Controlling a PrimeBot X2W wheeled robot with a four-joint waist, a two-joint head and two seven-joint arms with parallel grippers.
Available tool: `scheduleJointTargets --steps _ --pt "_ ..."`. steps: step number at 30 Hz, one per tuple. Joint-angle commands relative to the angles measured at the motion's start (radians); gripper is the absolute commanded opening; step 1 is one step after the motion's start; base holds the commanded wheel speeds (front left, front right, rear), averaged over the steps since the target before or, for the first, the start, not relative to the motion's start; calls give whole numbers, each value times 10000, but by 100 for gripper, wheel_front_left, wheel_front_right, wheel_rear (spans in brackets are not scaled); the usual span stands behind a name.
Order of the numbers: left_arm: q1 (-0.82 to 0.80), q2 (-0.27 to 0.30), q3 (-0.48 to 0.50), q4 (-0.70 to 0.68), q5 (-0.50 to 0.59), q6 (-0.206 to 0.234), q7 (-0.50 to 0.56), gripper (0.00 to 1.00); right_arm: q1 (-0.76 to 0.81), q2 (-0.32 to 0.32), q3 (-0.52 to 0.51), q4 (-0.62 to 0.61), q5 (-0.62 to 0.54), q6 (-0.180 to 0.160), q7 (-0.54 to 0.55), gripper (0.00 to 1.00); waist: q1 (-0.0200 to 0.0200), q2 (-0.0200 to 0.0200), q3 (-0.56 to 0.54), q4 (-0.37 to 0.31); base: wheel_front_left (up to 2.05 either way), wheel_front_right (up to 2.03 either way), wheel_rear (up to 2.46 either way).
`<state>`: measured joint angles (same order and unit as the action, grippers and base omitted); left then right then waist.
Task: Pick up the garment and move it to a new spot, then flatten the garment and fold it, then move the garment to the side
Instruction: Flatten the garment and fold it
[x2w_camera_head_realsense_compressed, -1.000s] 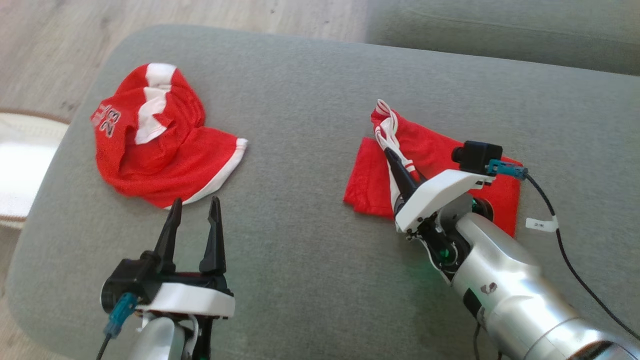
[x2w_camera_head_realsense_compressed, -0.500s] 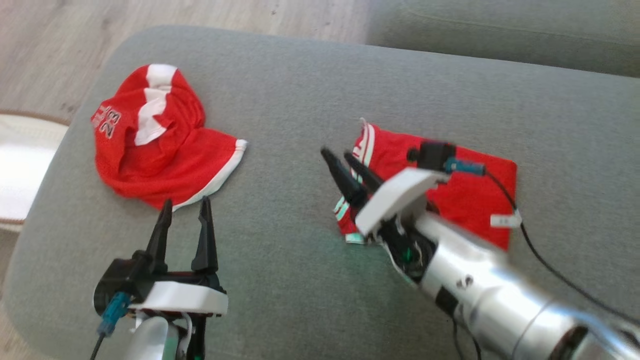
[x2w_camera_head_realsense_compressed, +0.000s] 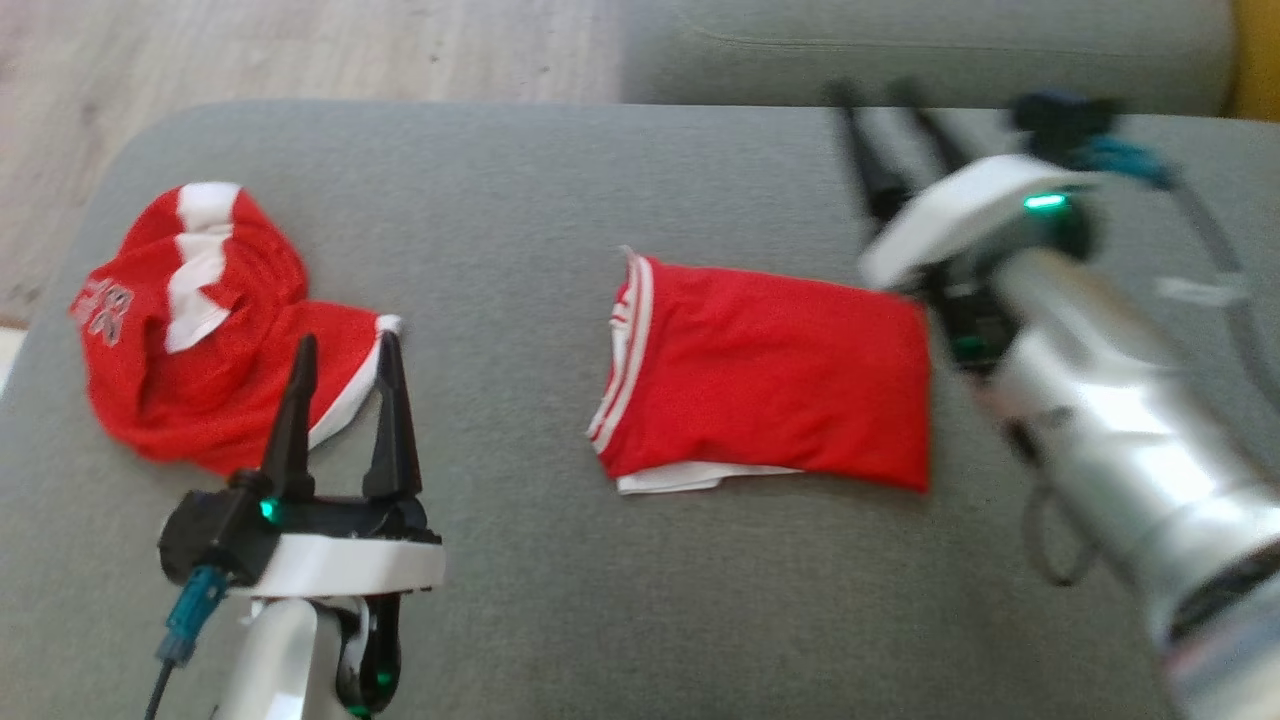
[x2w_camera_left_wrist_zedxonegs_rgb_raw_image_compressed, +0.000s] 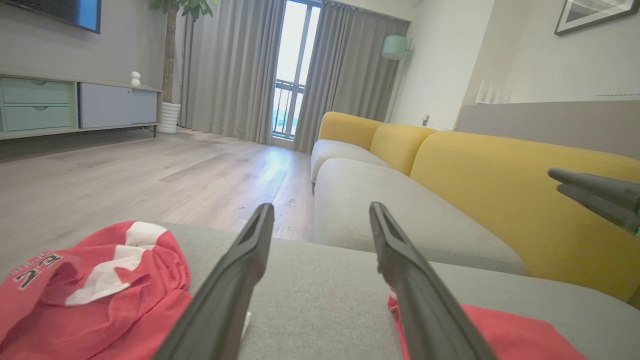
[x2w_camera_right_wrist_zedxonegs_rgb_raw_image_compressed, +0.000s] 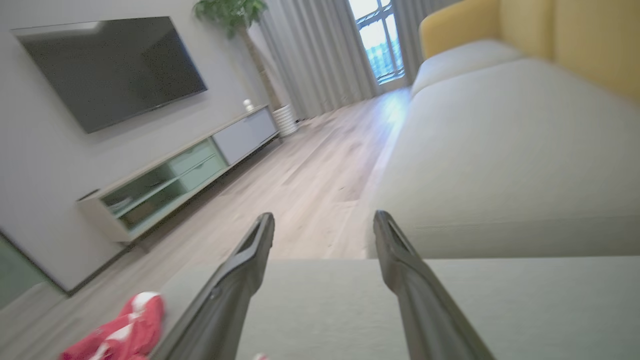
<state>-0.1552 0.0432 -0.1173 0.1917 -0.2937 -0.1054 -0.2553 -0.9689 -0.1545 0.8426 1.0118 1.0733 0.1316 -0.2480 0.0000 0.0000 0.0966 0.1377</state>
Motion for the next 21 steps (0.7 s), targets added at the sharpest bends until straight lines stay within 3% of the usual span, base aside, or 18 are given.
scheduleJointTargets --steps 1,4,8,15,21 --pt "-402 70 411 -485 21 18 -65 100 409 -362 -752 -493 -880 -9 -135 100 0 0 -57 -283 0 0 0" --pt "-357 70 419 -615 68 21 -65 100 1404 -940 -2235 -1267 -2688 -9 -135 100 0 0 -95 -520 0 0 0" --pt "-312 70 434 -677 88 49 -65 100 3086 -1067 -4421 -2438 -4778 -9 -136 100 0 0 -89 -760 0 0 0" --pt "-207 70 367 -569 83 27 -65 100 5942 279 -7417 -4633 -7691 -9 -136 100 0 0 -32 -982 0 0 0" --pt "-28 70 228 -293 260 -11 -65 100 7293 950 -8360 -5730 -8755 -9 -137 100 0 0 -14 -1054 0 0 0"
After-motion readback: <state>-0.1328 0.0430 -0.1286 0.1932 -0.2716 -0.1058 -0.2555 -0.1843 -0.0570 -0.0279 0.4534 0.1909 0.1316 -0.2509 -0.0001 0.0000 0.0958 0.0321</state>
